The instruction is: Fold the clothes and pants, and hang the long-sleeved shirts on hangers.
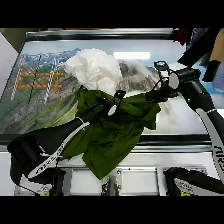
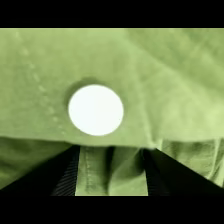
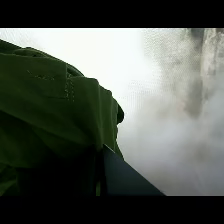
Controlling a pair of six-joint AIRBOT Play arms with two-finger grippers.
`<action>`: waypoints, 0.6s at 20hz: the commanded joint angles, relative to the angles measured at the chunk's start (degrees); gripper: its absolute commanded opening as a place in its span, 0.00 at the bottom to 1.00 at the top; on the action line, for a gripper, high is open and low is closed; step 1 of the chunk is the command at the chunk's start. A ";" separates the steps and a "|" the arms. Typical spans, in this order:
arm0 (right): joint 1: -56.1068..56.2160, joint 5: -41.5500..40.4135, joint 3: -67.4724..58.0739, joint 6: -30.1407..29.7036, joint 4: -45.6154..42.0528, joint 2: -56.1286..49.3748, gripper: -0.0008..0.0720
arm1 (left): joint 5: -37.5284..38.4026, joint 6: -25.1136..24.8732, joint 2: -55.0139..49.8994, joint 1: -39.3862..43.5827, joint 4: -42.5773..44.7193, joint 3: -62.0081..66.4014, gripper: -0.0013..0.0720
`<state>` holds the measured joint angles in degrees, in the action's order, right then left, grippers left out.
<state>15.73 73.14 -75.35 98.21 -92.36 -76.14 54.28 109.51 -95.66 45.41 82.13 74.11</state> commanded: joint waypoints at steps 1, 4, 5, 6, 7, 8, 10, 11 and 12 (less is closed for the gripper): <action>0.07 0.85 -0.07 -0.11 -0.02 0.04 0.03 | -1.53 -0.22 0.02 -0.83 -3.67 -1.29 0.42; -0.24 2.27 -0.13 -3.19 -0.07 0.83 0.03 | -0.33 -1.05 4.13 -5.05 -3.65 -1.27 0.04; -0.59 2.67 -0.61 -3.69 -0.20 1.57 0.03 | -0.02 -1.60 7.30 -7.58 -3.69 -0.85 0.04; -0.85 3.69 -1.73 -3.76 -0.50 2.47 0.03 | 0.85 -2.73 10.60 -10.19 -3.78 0.44 0.04; -1.05 5.27 -3.65 -3.76 -0.48 3.54 0.03 | 2.67 -4.37 14.49 -12.96 -3.87 2.75 0.04; -1.11 7.13 -6.21 -3.78 -0.55 4.74 0.03 | 4.92 -6.01 18.14 -15.34 -3.96 5.44 0.04; -1.09 9.97 -11.72 -3.78 -0.44 7.15 0.03 | 8.94 -8.35 25.51 -19.04 -4.28 11.32 0.04; -1.03 11.02 -14.73 -3.76 -0.44 8.57 0.03 | 10.36 -9.05 29.07 -20.26 -4.28 13.97 0.04; -1.03 11.74 -17.35 -3.72 -0.44 10.16 0.03 | 11.52 -9.46 32.20 -20.94 -4.22 16.13 0.04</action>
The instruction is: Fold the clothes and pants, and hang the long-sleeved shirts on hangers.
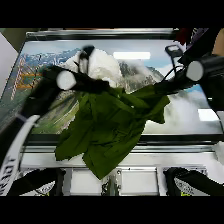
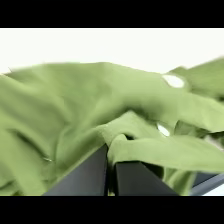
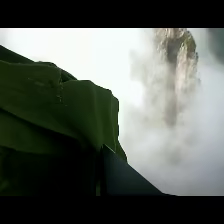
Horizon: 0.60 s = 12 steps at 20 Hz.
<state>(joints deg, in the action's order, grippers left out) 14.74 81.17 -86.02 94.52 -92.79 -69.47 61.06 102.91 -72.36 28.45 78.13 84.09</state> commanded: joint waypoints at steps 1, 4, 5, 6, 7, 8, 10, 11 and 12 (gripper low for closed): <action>-0.04 3.89 -8.66 0.00 0.00 5.22 0.03 | 5.88 -2.91 12.09 -4.50 -0.24 8.15 0.04; -0.02 3.76 -11.85 0.74 -0.02 11.41 0.03 | 7.06 -2.89 19.82 -4.48 -0.22 12.17 0.04; -0.04 3.78 -11.91 1.33 -0.02 13.64 0.03 | 6.95 -2.84 22.21 -4.48 -0.22 12.94 0.04; -0.02 3.82 -11.91 1.92 0.00 15.50 0.03 | 6.71 -2.60 24.61 -4.48 -0.22 12.96 0.04; -0.02 3.82 -11.91 2.89 0.02 17.16 0.03 | 6.78 -1.64 26.47 -4.48 -0.22 12.46 0.04; -0.02 4.00 -11.89 3.76 0.00 18.16 0.03 | 6.93 -0.42 28.37 -4.48 -0.20 10.69 0.04; -0.02 5.27 -11.80 3.87 0.02 18.40 0.03 | 8.92 1.55 31.12 -4.48 -0.20 4.26 0.04; -0.02 6.34 -11.61 3.89 0.02 17.51 0.03 | 10.23 3.17 32.00 -4.48 -0.20 0.00 0.04; -0.02 7.37 -11.08 3.85 0.04 16.09 0.03 | 11.15 4.17 32.54 -4.48 -0.24 -5.31 0.04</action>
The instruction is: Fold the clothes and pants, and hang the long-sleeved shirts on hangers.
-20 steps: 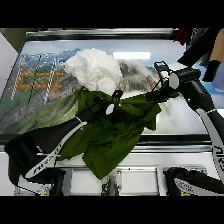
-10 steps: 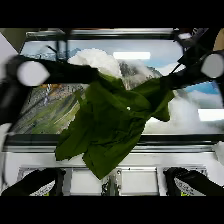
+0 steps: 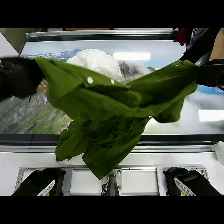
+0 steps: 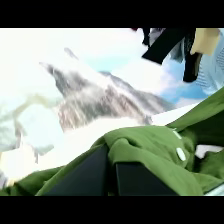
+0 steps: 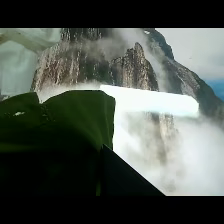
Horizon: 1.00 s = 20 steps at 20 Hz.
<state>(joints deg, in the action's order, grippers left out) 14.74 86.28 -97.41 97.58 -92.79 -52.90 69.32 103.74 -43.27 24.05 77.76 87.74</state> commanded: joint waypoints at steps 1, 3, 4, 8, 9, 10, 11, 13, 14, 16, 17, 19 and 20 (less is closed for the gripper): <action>-0.02 3.13 1.29 0.74 0.02 -2.56 0.03 | 2.93 4.04 3.56 -0.09 0.04 -14.25 0.04; 0.00 2.60 5.51 -0.33 0.35 -7.56 0.03 | 2.08 4.96 2.36 -0.09 -1.64 -24.90 0.04; 0.00 1.77 8.31 -0.66 0.52 -10.14 0.03 | 1.11 4.94 0.98 -0.09 -4.22 -29.81 0.04; 0.02 -8.31 19.80 -1.55 0.46 -21.75 0.04 | -8.90 1.88 -7.74 2.34 -12.90 -41.90 0.04; 0.02 -9.77 20.59 -1.57 0.44 -24.90 0.05 | -11.06 1.36 -9.94 3.48 -13.31 -43.21 0.04; 0.02 -10.51 20.55 -1.55 0.42 -27.50 0.05 | -12.52 0.90 -12.39 4.68 -13.11 -43.82 0.04; 0.02 -11.50 20.55 -1.57 0.42 -29.42 0.09 | -12.98 0.57 -14.53 5.42 -12.96 -43.82 0.04; 0.00 -12.76 20.48 -1.60 0.39 -31.17 0.90 | -12.96 0.37 -17.75 6.14 -13.05 -43.69 0.04; 0.00 -12.76 20.06 -1.60 0.39 -31.01 0.94 | -12.85 -0.42 -18.69 6.14 -13.05 -43.69 0.04; 0.04 -12.50 19.23 0.52 0.46 -28.39 0.94 | -12.81 -0.59 -19.06 5.66 -12.96 -43.71 0.04; 0.15 -11.54 19.26 3.10 1.14 -26.16 0.94 | -12.81 -1.31 -18.69 5.33 -12.94 -43.71 0.04; 1.36 -6.47 19.78 8.72 2.12 -21.92 0.94 | -13.33 -1.57 -17.27 4.90 -12.81 -43.71 0.04; 2.21 -4.94 21.20 10.95 2.12 -20.37 0.94 | -13.94 -1.84 -16.41 4.90 -12.61 -43.71 0.04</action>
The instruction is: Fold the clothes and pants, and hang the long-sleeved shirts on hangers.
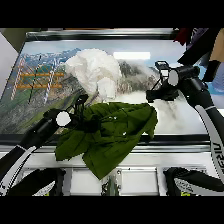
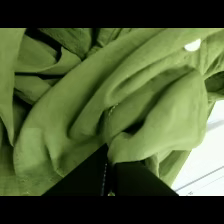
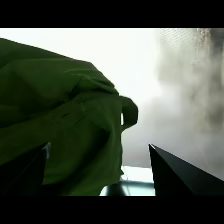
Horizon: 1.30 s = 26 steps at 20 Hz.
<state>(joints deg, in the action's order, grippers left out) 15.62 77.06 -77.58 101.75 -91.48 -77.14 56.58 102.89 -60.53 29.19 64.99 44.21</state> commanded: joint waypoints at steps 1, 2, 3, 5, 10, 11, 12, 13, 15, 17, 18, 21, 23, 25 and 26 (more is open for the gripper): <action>2.47 4.90 3.89 9.16 0.81 5.29 0.94 | -1.68 -1.18 1.79 -0.24 0.09 -0.17 0.04; 3.58 4.81 6.95 11.80 0.85 6.32 0.94 | -1.84 -1.27 2.56 -0.24 0.09 -0.17 0.04; 4.94 4.20 10.40 14.45 0.85 6.84 0.94 | -1.90 -1.86 3.23 -0.24 0.09 -0.17 0.04; 7.63 1.36 16.41 20.02 0.87 6.71 0.94 | -2.12 -2.08 4.09 -0.24 0.13 -0.17 0.04; 12.11 -4.81 20.96 25.14 0.61 3.45 0.79 | -2.16 -2.51 4.11 -0.24 0.00 -0.17 0.04; 12.09 -4.61 20.96 25.11 0.59 2.45 0.70 | -2.12 -3.15 4.11 -0.24 0.00 -0.17 0.04; 12.09 -4.66 20.96 25.09 0.46 1.68 0.70 | -2.12 -3.26 4.11 -0.24 0.00 -0.17 0.04; 12.09 -4.68 20.96 24.85 0.39 1.14 0.70 | -2.05 -3.28 4.13 -0.24 0.00 -0.17 0.04; 12.09 -4.63 20.98 24.00 0.15 0.39 0.70 | -1.46 -3.28 4.15 -0.24 0.00 -0.17 0.04; 12.09 -4.35 20.96 20.90 0.15 0.24 0.45 | -0.66 -3.28 4.17 -0.24 0.00 -0.17 0.04; 12.07 -3.06 20.81 18.67 -0.35 0.61 0.24 | -0.13 -3.56 4.22 -0.24 0.00 -0.15 0.04; 11.96 6.91 17.55 9.84 -5.77 4.55 0.12 | 3.76 -5.51 7.13 -2.93 -0.11 1.84 0.04; 11.96 16.11 12.00 3.28 -7.10 8.24 0.03 | 8.37 -6.60 10.10 -6.62 -0.17 6.21 0.04; 12.02 24.46 6.27 2.08 -6.80 11.85 0.03 | 13.57 -6.64 13.00 -9.49 -0.24 10.60 0.04; 12.11 27.96 3.80 2.10 -6.78 13.62 0.03 | 17.07 -6.64 14.03 -10.49 -0.24 12.63 0.04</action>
<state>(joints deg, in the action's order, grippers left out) 27.62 92.55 -67.44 108.36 -97.03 -67.88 65.25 96.92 -49.76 22.09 64.86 51.77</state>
